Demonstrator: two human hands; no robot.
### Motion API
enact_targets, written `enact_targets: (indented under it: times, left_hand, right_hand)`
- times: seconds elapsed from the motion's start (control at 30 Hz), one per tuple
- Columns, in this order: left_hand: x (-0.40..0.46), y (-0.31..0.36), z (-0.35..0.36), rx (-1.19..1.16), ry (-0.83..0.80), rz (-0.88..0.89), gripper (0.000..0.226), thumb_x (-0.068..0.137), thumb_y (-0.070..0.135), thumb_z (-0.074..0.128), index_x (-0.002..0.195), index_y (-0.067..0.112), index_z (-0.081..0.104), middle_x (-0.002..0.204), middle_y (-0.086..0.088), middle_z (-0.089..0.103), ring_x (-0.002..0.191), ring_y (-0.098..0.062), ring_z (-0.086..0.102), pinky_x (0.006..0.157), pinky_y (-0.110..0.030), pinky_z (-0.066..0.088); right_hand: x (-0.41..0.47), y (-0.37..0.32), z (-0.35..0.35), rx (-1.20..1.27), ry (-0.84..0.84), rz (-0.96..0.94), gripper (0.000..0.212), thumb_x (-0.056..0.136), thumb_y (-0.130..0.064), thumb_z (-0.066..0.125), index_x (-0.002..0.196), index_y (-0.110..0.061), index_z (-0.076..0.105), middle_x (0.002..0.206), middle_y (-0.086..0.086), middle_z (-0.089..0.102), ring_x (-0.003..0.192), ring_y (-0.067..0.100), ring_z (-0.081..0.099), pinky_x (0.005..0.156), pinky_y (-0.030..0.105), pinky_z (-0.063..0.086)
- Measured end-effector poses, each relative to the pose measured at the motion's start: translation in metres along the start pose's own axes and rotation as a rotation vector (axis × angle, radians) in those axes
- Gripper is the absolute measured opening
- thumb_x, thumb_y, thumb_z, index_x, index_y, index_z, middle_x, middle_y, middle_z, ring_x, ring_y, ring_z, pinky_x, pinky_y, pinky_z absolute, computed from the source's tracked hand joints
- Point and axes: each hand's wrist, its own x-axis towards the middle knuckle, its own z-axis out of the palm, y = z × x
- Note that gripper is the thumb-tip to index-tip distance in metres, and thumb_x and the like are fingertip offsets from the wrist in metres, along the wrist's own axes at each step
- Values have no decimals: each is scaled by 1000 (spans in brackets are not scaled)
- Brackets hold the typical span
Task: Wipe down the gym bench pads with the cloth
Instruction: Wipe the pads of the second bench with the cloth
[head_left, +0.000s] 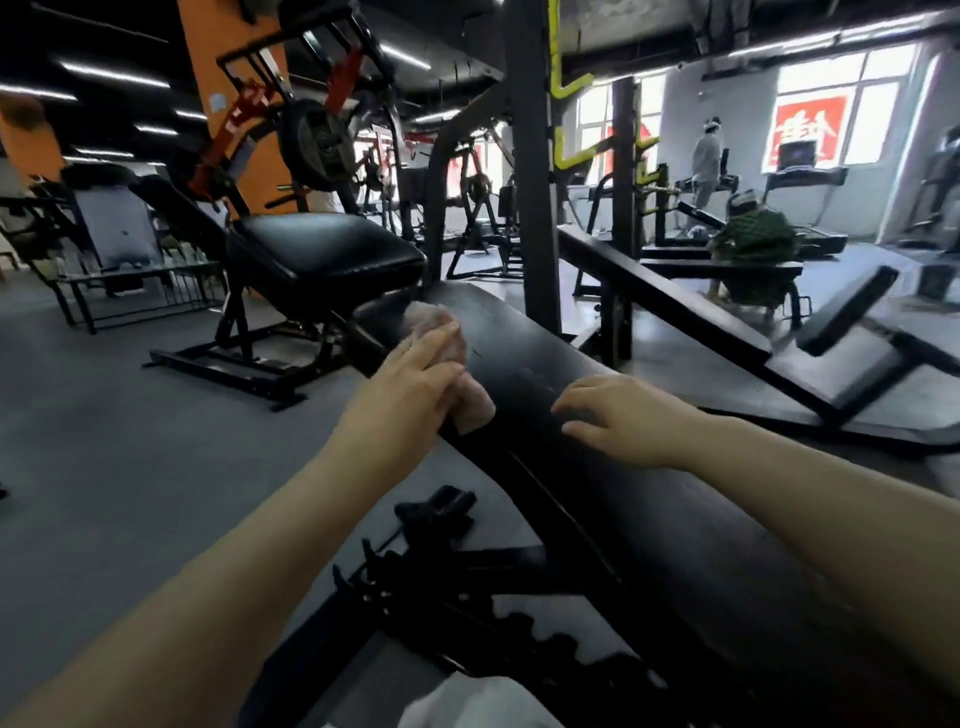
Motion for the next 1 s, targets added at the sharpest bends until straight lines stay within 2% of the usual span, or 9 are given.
enact_targets:
  times: [0.23,0.37,0.47,0.57,0.67,0.73,0.83,0.9,1.0]
  left_hand:
    - [-30,197,55,-321,-169,124,28,80,13,51,94,1,73,132,-24,51,118,-39,53,101,-41,39]
    - [-47,273,79,-423,-251,195,21,85,11,59,98,2,72,138,-20,46,124,-35,47,103,-33,34]
    - [-59,315,95,-459,-346,259,25,88,16,54,100,0,70,137,-20,46,125,-34,45,104,-40,38]
    - [-63,340,106,-365,-473,355,27,90,15,58,113,3,65,146,-14,37,135,-27,33,112,-36,27]
    - [-55,356,117,-310,-487,492,22,79,10,71,100,4,71,134,-19,49,128,-29,43,105,-37,37]
    - [-47,360,131,-218,-562,545,28,90,15,54,111,1,66,142,-18,42,138,-30,28,114,-39,21]
    - [-41,363,152,-136,-620,631,44,85,24,35,97,1,70,131,-14,54,134,-36,36,102,-49,40]
    - [-45,366,159,-59,-549,697,25,73,16,55,83,2,73,113,-13,65,118,-33,54,91,-47,50]
    - [-64,373,177,-257,-467,700,11,69,9,69,76,2,73,102,-18,67,102,-31,56,88,-47,47]
  right_hand:
    - [-188,48,5,-39,-112,233,32,94,-33,50,123,-25,61,128,-4,57,119,17,51,102,38,38]
    - [-273,72,6,-96,-174,387,35,94,-34,49,126,-25,58,133,0,54,123,22,48,103,37,36]
    - [-321,82,8,-112,-200,524,35,94,-34,46,126,-27,57,133,2,52,121,24,49,102,37,37]
    - [-361,87,19,-107,-208,645,32,93,-34,44,121,-29,58,132,4,52,118,27,50,99,37,39]
    - [-387,88,33,-148,-266,724,36,92,-37,46,125,-27,56,136,6,48,123,30,46,101,39,36]
    - [-396,88,40,-176,-299,733,39,93,-35,45,130,-25,53,138,6,47,125,29,45,103,41,33]
    - [-402,87,49,-195,-326,728,41,94,-32,43,134,-24,48,140,5,44,127,29,40,106,43,27]
    - [-402,88,56,-201,-353,726,40,95,-31,43,133,-22,48,140,6,43,128,30,38,109,45,24]
    - [-400,92,63,-210,-407,724,40,95,-32,42,133,-21,47,142,7,40,130,30,36,110,46,22]
